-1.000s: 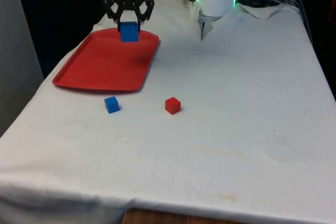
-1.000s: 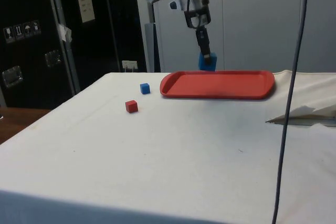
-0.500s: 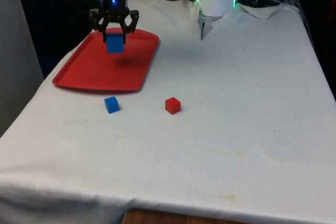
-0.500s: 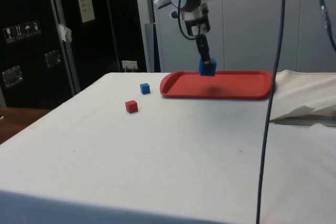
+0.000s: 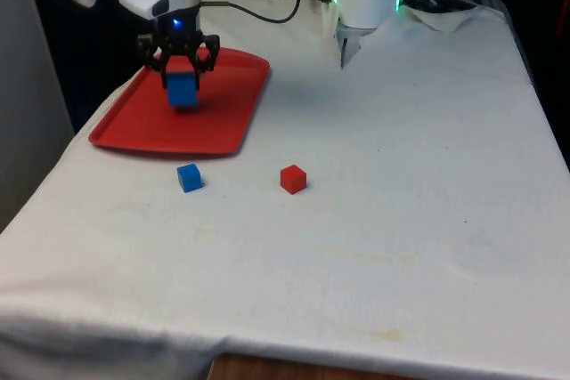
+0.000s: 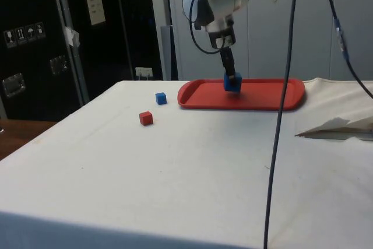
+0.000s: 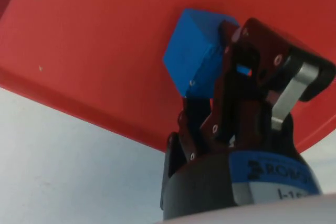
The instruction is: Pick up the largest block and place it onto the tray.
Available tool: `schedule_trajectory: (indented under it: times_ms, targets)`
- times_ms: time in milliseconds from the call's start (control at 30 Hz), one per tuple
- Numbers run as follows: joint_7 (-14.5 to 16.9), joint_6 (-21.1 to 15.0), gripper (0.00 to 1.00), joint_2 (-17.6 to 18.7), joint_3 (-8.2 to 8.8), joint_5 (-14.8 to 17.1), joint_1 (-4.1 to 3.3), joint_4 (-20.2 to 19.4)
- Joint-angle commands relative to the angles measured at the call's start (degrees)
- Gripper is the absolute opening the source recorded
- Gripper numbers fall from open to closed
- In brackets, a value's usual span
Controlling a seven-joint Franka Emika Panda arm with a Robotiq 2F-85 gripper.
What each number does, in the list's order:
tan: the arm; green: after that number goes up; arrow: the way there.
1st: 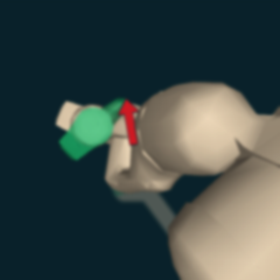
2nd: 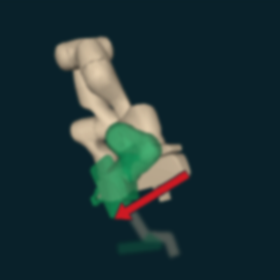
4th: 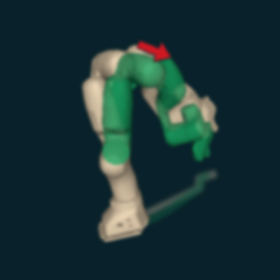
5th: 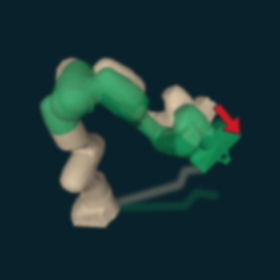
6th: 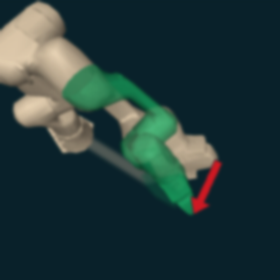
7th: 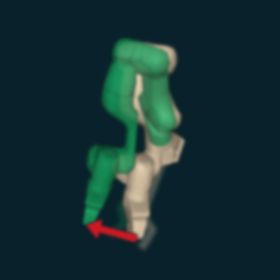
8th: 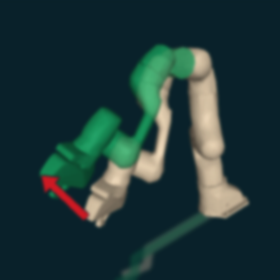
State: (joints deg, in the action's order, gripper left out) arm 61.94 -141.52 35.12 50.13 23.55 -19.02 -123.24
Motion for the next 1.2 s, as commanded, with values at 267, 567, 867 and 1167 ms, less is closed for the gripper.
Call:
schedule_trajectory:
  times_ms: [267, 567, 867, 1167]
  targets:
    - [0.4, 0.06, 0.37, 0.34, 0.06, 0.63, 0.0, 0.29]
    - [0.34, 0.0, 1.0, 0.23, 0.17, 0.57, -0.06, 0.23]
    - [0.29, 0.23, 1.0, -0.92, 0.97, 0.29, -0.57, 0.46]
    - [-0.17, 0.92, 1.0, -2.86, 1.78, 0.11, -1.43, 0.97]
